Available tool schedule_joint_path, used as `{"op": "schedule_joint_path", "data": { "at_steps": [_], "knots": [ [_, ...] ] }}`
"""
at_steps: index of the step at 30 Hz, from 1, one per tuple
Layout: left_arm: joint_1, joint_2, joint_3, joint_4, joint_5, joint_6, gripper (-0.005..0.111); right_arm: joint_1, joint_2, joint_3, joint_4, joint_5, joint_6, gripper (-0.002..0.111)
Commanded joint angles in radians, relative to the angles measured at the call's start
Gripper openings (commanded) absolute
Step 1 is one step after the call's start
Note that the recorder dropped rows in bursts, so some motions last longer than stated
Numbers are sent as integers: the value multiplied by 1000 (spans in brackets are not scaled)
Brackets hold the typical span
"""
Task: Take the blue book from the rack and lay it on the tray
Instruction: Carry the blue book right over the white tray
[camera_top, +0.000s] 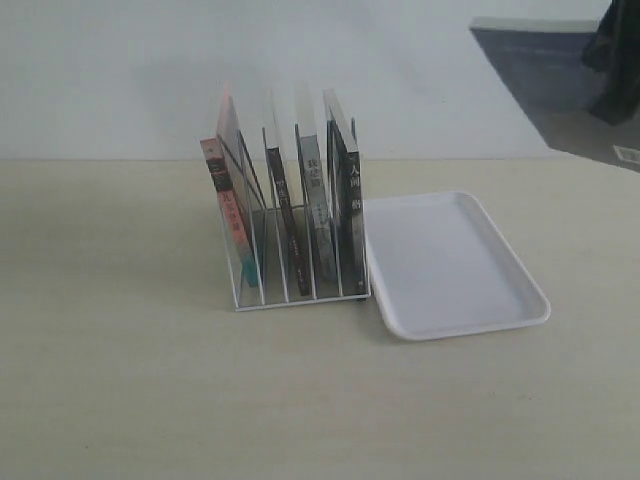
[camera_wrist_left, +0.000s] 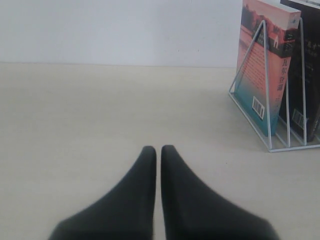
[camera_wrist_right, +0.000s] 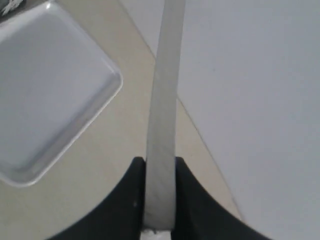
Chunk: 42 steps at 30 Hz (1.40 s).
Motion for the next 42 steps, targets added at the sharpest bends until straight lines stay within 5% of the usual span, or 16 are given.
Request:
{"op": "schedule_joint_path", "data": {
  "at_steps": [1,7,21,27,32,42],
  "knots": [
    [2,-3,-1,-4,-4,0,4,-7,-11,9,197,-1,-300,0],
    [2,-3,-1,-4,-4,0,4,-7,-11,9,482,92,-620,0],
    [2,-3,-1,-4,-4,0,4,-19,-12,9,470,216,-883,0],
    [2,-3,-1,-4,-4,0,4,-356,-10,107,1079,250,-1407,0],
    [2,-3,-1,-4,-4,0,4,-414,89,130,1150,188,-1407,0],
    [2,-3,-1,-4,-4,0,4,-355,326,-29,1279,84,-1407,0]
  ]
}}
